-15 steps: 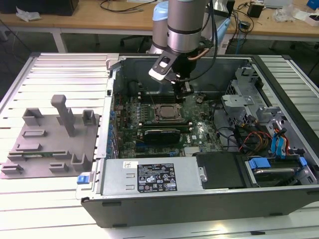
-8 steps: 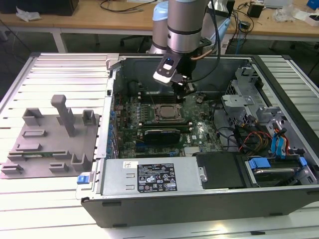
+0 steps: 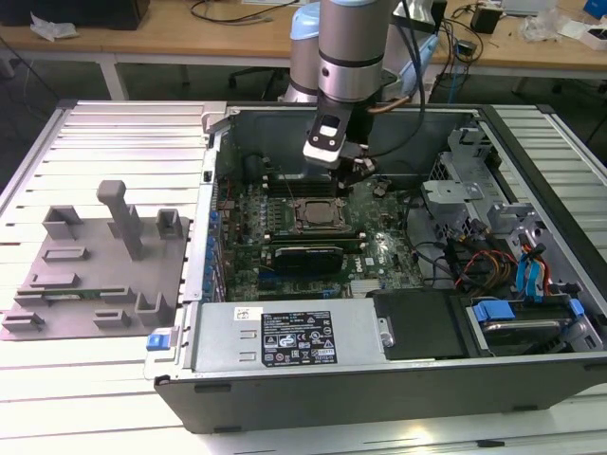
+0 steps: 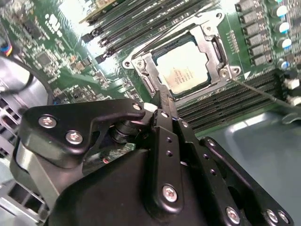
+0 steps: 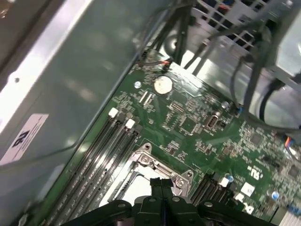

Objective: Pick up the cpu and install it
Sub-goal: 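Close the cpu cover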

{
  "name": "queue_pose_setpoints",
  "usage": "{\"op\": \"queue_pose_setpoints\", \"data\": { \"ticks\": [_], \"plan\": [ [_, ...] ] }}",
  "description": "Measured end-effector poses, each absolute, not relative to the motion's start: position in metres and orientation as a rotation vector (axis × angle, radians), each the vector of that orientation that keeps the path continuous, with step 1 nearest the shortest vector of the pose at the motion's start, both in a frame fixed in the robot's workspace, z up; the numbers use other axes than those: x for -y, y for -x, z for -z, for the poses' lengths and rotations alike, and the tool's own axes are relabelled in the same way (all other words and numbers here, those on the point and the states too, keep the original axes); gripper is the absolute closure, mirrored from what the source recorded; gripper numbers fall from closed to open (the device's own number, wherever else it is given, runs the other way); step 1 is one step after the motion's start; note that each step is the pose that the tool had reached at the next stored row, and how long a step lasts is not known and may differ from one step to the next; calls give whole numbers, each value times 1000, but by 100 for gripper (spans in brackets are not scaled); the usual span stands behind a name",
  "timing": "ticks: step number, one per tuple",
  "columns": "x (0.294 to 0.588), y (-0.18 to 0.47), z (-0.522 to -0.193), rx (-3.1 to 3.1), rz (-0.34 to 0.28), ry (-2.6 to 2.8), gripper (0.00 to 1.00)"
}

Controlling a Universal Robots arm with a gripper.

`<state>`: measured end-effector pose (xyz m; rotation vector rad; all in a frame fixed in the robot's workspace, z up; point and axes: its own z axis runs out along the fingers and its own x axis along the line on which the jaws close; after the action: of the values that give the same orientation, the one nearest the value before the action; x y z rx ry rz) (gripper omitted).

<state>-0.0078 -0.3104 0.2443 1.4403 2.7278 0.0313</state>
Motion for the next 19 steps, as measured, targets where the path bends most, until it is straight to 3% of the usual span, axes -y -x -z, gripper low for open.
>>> {"op": "queue_pose_setpoints", "data": {
  "ticks": [19],
  "plan": [
    [310, 8, -242, -2957, -35, -881, 89]
  ]
}}
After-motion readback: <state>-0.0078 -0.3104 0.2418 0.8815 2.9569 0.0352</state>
